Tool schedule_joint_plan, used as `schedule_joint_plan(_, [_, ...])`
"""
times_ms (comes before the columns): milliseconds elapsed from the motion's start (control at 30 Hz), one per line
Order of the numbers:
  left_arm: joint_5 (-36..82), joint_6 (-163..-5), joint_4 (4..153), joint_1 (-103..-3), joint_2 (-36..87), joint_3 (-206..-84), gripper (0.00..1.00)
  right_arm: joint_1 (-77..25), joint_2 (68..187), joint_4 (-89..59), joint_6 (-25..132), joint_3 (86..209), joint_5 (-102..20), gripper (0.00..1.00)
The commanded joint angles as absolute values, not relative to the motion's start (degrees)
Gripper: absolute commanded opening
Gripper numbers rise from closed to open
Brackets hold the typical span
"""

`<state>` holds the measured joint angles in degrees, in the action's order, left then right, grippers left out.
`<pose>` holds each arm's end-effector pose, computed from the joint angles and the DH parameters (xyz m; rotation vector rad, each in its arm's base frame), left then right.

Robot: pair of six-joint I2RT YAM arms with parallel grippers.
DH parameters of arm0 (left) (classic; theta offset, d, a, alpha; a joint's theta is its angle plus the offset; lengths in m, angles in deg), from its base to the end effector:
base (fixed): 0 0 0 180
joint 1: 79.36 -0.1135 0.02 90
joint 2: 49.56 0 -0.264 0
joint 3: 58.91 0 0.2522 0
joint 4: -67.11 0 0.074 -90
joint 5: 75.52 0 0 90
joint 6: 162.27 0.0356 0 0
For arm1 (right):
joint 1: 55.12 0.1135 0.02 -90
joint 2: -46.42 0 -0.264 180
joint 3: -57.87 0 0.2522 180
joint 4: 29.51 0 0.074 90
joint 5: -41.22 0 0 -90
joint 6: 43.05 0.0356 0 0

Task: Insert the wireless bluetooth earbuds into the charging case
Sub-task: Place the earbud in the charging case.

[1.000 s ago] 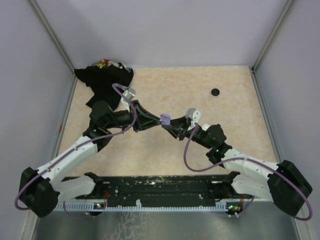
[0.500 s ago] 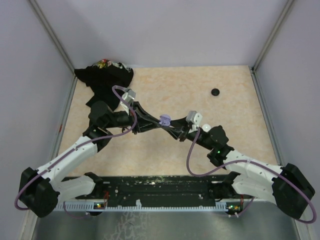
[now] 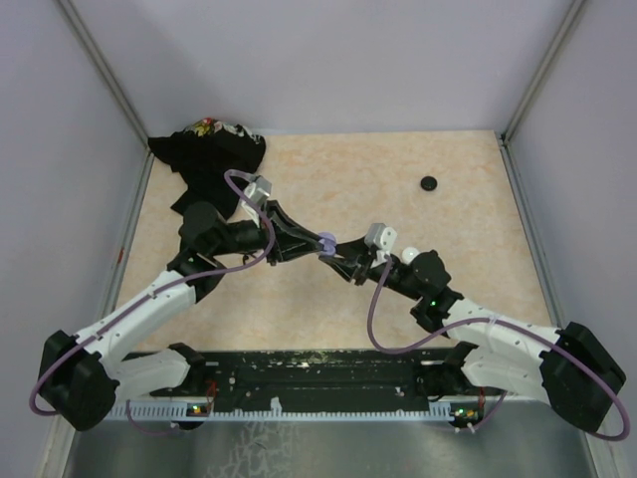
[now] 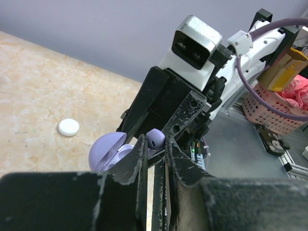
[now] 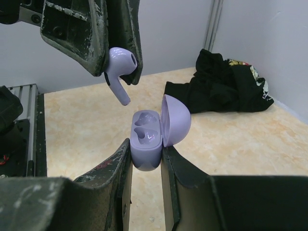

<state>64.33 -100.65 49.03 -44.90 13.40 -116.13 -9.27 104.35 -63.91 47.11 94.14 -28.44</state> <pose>0.1871 -0.1614 0.3441 0.8792 1.3517 -1.4582 0.1436 0.1657 0.2678 -0.8259 1.1580 0.9079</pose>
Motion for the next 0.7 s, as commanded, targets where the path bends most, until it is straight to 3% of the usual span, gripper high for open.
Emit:
schedule_joint_plan(0, [62.41, -98.96, 47.67, -44.17, 13.71, -116.84, 0.14, -8.62, 104.25, -66.39, 46.99, 96.93, -29.38, 0.00])
schedule_joint_plan(667, [56.26, -92.38, 54.85, -40.89, 13.90, -116.66, 0.14, -8.60, 104.29, -68.75, 50.16, 96.88, -29.11, 0.00])
